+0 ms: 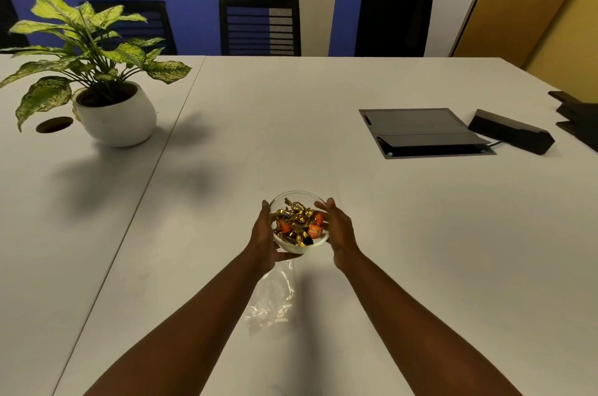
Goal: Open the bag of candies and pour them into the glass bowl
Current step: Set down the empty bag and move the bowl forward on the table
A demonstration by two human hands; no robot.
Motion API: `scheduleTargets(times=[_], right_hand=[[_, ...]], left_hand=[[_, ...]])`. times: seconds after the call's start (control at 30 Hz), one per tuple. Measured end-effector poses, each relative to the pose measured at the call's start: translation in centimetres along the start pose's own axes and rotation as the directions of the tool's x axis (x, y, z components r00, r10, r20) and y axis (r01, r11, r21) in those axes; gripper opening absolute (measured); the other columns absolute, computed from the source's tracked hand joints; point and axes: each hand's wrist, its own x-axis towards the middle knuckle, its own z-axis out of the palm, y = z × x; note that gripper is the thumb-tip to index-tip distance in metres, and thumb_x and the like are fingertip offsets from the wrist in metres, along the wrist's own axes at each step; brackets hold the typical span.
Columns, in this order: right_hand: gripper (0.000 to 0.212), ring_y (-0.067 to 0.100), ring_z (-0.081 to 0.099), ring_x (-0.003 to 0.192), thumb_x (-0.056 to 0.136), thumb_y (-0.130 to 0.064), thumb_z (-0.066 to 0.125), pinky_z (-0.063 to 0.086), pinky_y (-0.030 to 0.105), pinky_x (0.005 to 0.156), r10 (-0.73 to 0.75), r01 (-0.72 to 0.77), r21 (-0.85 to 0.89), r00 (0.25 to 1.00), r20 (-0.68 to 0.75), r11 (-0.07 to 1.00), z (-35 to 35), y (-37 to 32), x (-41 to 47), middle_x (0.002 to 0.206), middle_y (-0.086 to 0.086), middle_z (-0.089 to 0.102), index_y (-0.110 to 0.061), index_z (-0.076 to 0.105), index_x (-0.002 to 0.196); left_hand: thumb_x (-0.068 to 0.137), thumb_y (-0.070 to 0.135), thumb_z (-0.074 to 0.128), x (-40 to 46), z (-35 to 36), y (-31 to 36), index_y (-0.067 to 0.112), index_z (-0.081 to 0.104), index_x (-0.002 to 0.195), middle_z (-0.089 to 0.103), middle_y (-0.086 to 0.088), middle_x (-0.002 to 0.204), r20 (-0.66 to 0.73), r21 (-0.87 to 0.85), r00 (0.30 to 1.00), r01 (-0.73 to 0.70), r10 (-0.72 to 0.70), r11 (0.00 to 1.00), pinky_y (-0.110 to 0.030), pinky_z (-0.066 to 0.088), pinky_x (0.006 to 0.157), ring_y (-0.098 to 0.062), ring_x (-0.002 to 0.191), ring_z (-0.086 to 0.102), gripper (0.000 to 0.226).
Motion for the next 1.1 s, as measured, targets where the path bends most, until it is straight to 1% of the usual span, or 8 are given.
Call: scheduleTargets(times=[0.1, 0.27, 0.5, 0.57, 0.67, 0.8, 0.93, 1.1], right_hand=[[0.047, 0.030, 0.051, 0.124, 0.099, -0.036, 0.028, 0.039, 0.043, 0.108, -0.007, 0.009, 0.226, 1.000, -0.010, 0.974, 1.3, -0.1, 0.0, 0.135, 0.015, 0.054, -0.009, 0.053, 0.129], [0.046, 0.029, 0.051, 0.124, 0.099, -0.035, 0.027, 0.042, 0.041, 0.102, -0.031, 0.067, 0.359, 0.994, -0.106, 0.931, 3.0, -1.4, 0.9, 0.135, 0.013, 0.054, -0.012, 0.052, 0.129], [0.045, 0.029, 0.054, 0.120, 0.099, -0.036, 0.029, 0.045, 0.040, 0.097, -0.030, 0.080, 0.413, 0.992, -0.127, 0.907, 4.1, -2.4, 3.9, 0.130, 0.011, 0.057, -0.013, 0.055, 0.127], [0.044, 0.028, 0.055, 0.118, 0.098, -0.037, 0.030, 0.046, 0.038, 0.093, -0.026, 0.079, 0.411, 0.991, -0.134, 0.908, 4.4, -2.5, 5.3, 0.125, 0.008, 0.059, -0.014, 0.056, 0.126], [0.043, 0.026, 0.056, 0.115, 0.098, -0.037, 0.030, 0.046, 0.036, 0.090, -0.011, 0.069, 0.410, 0.990, -0.143, 0.909, 5.1, -2.9, 7.3, 0.117, 0.004, 0.059, -0.016, 0.057, 0.124], [0.042, 0.027, 0.056, 0.115, 0.098, -0.035, 0.032, 0.046, 0.038, 0.091, 0.001, 0.064, 0.409, 0.988, -0.157, 0.910, 5.9, -3.8, 10.2, 0.119, 0.005, 0.060, -0.014, 0.058, 0.123], [0.042, 0.026, 0.057, 0.113, 0.098, -0.035, 0.033, 0.047, 0.037, 0.089, 0.006, 0.060, 0.404, 0.987, -0.161, 0.913, 6.7, -4.8, 13.5, 0.125, 0.009, 0.060, -0.013, 0.059, 0.122], [0.041, 0.025, 0.058, 0.109, 0.098, -0.035, 0.034, 0.048, 0.036, 0.086, 0.010, 0.056, 0.401, 0.987, -0.161, 0.914, 8.0, -5.8, 18.9, 0.124, 0.009, 0.060, -0.014, 0.059, 0.121]], left_hand=[[0.091, 0.059, 0.025, 0.2, 0.6, 0.9, 0.015, 0.044, 0.130, 0.046, -0.021, 0.141, -0.012, -0.062, 1.000, -0.018, 0.017, 0.998, -0.055, 0.045, 0.083, -0.044, 0.123, 0.049, 0.062], [0.092, 0.058, 0.023, 0.8, 2.1, 2.1, 0.014, 0.040, 0.135, 0.045, -0.020, 0.143, -0.053, -0.115, 0.997, -0.064, 0.058, 0.991, -0.055, 0.044, 0.086, -0.043, 0.125, 0.047, 0.064], [0.093, 0.055, 0.023, 2.7, 3.0, 3.9, 0.014, 0.040, 0.136, 0.045, -0.018, 0.143, -0.098, -0.124, 0.992, -0.091, 0.079, 0.988, -0.053, 0.044, 0.088, -0.041, 0.126, 0.047, 0.062], [0.093, 0.055, 0.023, 3.9, 3.1, 4.7, 0.014, 0.039, 0.137, 0.044, -0.018, 0.143, -0.103, -0.102, 0.992, -0.089, 0.079, 0.991, -0.054, 0.044, 0.090, -0.041, 0.127, 0.046, 0.063], [0.093, 0.055, 0.022, 5.7, 3.3, 5.9, 0.014, 0.039, 0.137, 0.044, -0.017, 0.144, -0.107, -0.077, 0.991, -0.083, 0.075, 0.994, -0.051, 0.045, 0.086, -0.040, 0.127, 0.046, 0.063], [0.093, 0.055, 0.020, 8.3, 3.6, 7.6, 0.012, 0.039, 0.137, 0.045, -0.017, 0.143, -0.109, -0.046, 0.992, -0.076, 0.071, 0.996, -0.050, 0.046, 0.085, -0.039, 0.127, 0.047, 0.065], [0.093, 0.055, 0.020, 11.3, 4.1, 9.7, 0.013, 0.040, 0.138, 0.045, -0.016, 0.144, -0.116, -0.038, 0.991, -0.077, 0.072, 0.996, -0.050, 0.046, 0.087, -0.039, 0.127, 0.047, 0.064], [0.093, 0.056, 0.020, 16.1, 4.5, 12.4, 0.013, 0.041, 0.136, 0.048, -0.016, 0.141, -0.118, -0.037, 0.990, -0.086, 0.082, 0.996, -0.048, 0.046, 0.083, -0.038, 0.124, 0.050, 0.064]])
